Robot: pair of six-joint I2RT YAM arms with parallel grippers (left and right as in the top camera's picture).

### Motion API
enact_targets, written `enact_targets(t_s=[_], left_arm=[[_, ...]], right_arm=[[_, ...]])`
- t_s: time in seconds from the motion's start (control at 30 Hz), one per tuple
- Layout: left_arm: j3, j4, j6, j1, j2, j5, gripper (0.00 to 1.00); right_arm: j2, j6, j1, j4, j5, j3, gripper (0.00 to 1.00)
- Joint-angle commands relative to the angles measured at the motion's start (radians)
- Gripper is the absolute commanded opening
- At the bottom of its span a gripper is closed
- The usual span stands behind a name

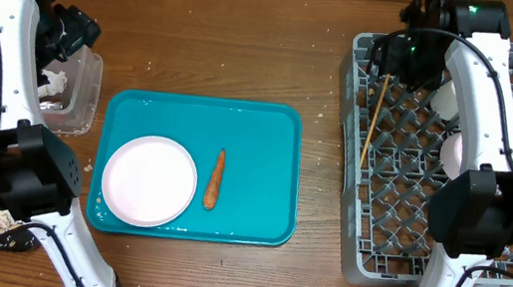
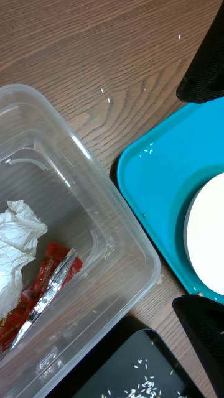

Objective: Sort waste into correct bins and load items into the dishwasher
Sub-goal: 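Carry the chopstick to the rack and insert it upright, then move the right gripper back toward the teal tray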

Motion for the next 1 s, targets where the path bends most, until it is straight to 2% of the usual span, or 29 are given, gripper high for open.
enact_targets(t_s=[0.0,0.23,0.57,0.73,0.97], left_arm=[[-0.003,0.000,0.022,0.002,-0.014,-0.013,1.00],[-0.003,0.000,0.022,0.002,-0.014,-0.013,1.00],[-0.003,0.000,0.022,0.002,-0.014,-0.013,1.00],[-0.003,0.000,0.022,0.002,-0.014,-0.013,1.00],[-0.003,0.000,0.022,0.002,-0.014,-0.013,1.00]], right_arm=[[-0.002,0.022,-0.005,0.126,0.047,-0.010,0.78],[0.080,0.045,-0.005,0.169,0.040,-0.022,0.76],[0.086,0.044,-0.005,0.156,-0.091,-0.022,0.75],[0.086,0.044,-0.003,0.119,-0.172,-0.021,0.68],[0.069,0.044,-0.003,0.030,-0.192,0.030,0.69]])
